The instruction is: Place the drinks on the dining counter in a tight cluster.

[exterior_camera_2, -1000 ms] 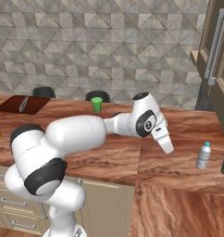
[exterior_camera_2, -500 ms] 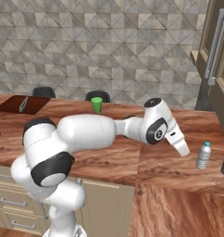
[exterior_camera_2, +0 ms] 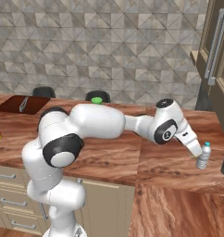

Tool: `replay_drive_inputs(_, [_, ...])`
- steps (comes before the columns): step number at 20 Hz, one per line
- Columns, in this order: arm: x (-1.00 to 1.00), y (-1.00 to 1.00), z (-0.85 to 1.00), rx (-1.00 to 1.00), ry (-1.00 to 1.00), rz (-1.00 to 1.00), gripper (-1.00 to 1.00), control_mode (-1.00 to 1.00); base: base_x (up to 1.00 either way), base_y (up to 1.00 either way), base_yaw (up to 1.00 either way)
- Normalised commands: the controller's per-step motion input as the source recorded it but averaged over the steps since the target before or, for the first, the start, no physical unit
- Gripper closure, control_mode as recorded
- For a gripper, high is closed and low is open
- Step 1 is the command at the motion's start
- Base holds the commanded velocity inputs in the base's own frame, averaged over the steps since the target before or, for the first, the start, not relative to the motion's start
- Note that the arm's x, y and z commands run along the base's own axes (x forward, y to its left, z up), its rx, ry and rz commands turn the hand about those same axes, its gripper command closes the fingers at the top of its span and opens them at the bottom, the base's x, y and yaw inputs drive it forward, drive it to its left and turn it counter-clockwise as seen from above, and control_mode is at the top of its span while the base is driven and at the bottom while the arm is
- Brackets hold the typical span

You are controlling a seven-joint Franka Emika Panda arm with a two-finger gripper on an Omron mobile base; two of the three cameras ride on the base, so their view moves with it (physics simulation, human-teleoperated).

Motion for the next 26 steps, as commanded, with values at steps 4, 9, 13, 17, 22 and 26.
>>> replay_drive_inputs(4, [0.30, -0.30, -0.01, 0.07, 0.05, 0.00, -1.00, -1.00, 0.00, 0.00, 0.00])
replay_drive_inputs(9, [0.26, -0.32, -0.11, 0.16, 0.01, 0.00, -1.00, -1.00, 0.00, 0.00, 0.00])
replay_drive_inputs(13, [0.21, -0.38, -0.11, 0.05, 0.00, 0.00, -1.00, -1.00, 0.00, 0.00, 0.00])
replay_drive_inputs(17, [0.17, -0.29, -0.06, 0.00, 0.00, 0.00, -1.00, -1.00, 0.00, 0.00, 0.00])
replay_drive_inputs(22, [0.27, -0.13, -0.12, 0.00, 0.00, 0.00, -1.00, -1.00, 0.00, 0.00, 0.00])
replay_drive_inputs(26, [0.30, -0.01, -0.14, 0.00, -0.05, 0.00, -1.00, -1.00, 0.00, 0.00, 0.00])
